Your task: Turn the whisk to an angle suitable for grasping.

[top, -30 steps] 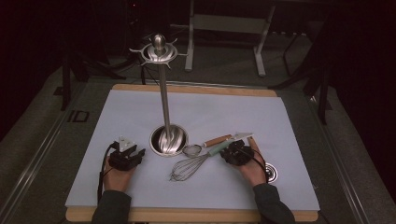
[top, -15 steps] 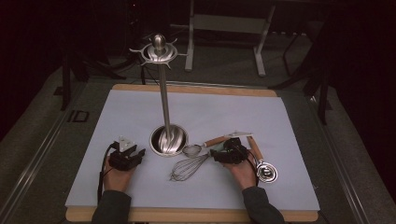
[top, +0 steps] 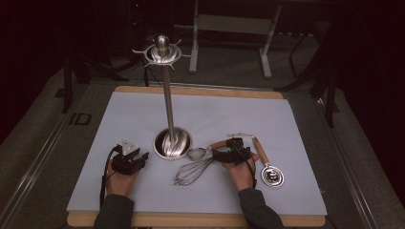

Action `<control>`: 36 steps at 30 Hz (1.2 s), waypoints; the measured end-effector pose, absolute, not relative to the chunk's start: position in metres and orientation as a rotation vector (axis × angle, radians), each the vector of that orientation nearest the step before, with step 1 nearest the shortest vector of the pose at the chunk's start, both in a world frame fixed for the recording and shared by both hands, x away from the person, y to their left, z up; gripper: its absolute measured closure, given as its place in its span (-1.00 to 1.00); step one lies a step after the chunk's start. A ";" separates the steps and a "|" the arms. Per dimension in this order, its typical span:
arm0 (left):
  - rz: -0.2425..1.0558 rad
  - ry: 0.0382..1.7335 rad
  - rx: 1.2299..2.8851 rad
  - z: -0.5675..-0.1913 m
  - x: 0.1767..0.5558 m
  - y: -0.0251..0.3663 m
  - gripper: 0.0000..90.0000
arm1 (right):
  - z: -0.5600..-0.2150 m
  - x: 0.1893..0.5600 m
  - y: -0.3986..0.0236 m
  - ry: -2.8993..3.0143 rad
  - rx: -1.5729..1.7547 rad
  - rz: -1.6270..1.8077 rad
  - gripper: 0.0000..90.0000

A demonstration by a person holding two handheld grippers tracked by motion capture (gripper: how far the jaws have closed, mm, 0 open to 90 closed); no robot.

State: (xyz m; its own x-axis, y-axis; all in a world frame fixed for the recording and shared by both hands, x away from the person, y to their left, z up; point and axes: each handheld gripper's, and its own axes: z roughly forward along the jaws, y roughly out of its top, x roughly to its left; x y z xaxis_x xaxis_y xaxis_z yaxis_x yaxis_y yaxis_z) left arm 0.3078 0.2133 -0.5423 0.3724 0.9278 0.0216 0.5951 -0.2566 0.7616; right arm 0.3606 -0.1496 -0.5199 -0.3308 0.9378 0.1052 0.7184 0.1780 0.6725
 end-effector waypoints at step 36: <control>0.637 1.314 1.963 -0.542 0.308 0.213 0.29 | -0.519 0.352 -0.169 2.327 1.508 0.768 -0.20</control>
